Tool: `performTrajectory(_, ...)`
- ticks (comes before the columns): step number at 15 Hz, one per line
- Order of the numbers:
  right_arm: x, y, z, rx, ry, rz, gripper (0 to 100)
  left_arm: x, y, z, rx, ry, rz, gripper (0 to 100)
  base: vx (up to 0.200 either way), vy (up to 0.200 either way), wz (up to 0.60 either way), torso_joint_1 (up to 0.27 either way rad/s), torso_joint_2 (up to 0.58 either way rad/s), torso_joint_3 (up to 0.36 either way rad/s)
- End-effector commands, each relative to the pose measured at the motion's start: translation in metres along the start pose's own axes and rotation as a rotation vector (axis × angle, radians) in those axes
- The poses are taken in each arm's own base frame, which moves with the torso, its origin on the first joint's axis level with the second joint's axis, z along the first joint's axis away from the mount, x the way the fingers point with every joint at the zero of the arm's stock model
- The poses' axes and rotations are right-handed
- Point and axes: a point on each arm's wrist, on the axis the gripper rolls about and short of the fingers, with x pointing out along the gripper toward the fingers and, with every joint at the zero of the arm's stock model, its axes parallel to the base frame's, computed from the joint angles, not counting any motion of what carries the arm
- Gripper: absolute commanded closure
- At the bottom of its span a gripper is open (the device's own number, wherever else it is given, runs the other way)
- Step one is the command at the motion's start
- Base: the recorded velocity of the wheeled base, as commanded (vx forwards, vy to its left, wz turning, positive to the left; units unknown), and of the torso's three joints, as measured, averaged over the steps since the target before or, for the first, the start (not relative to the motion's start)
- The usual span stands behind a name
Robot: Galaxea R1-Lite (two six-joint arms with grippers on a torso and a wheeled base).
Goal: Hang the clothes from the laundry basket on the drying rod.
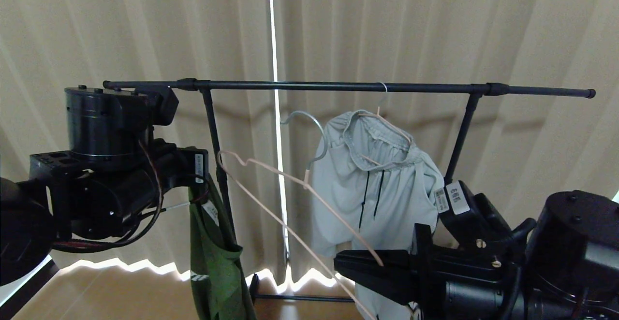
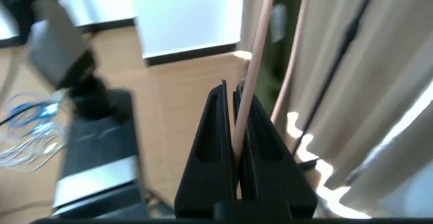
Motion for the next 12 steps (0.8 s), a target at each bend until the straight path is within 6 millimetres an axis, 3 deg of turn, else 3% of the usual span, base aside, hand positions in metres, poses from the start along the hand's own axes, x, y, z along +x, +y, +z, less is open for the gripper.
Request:
performTrajectory(1, 0.003, -0.004, -0.007, 0.012, 0.026, -0.008, 100, -0.002, 0.003, 0.004, -0.010, -0.016, 0.005, 100, 0.000, 0.000, 0.00, 0.000, 0.00, 0.000)
performTrajectory(4, -0.001, -0.001, -0.006, 0.029, 0.020, 0.002, 100, 0.017, 0.010, 0.007, -0.026, -0.005, 0.054, 100, 0.000, 0.000, 0.00, 0.000, 0.00, 0.000)
performTrajectory(12, 0.000, 0.003, -0.002, 0.046, 0.012, 0.080, 100, 0.020, 0.004, 0.009, -0.030, -0.027, 0.044, 100, 0.000, 0.000, 0.00, 0.000, 0.00, 0.000)
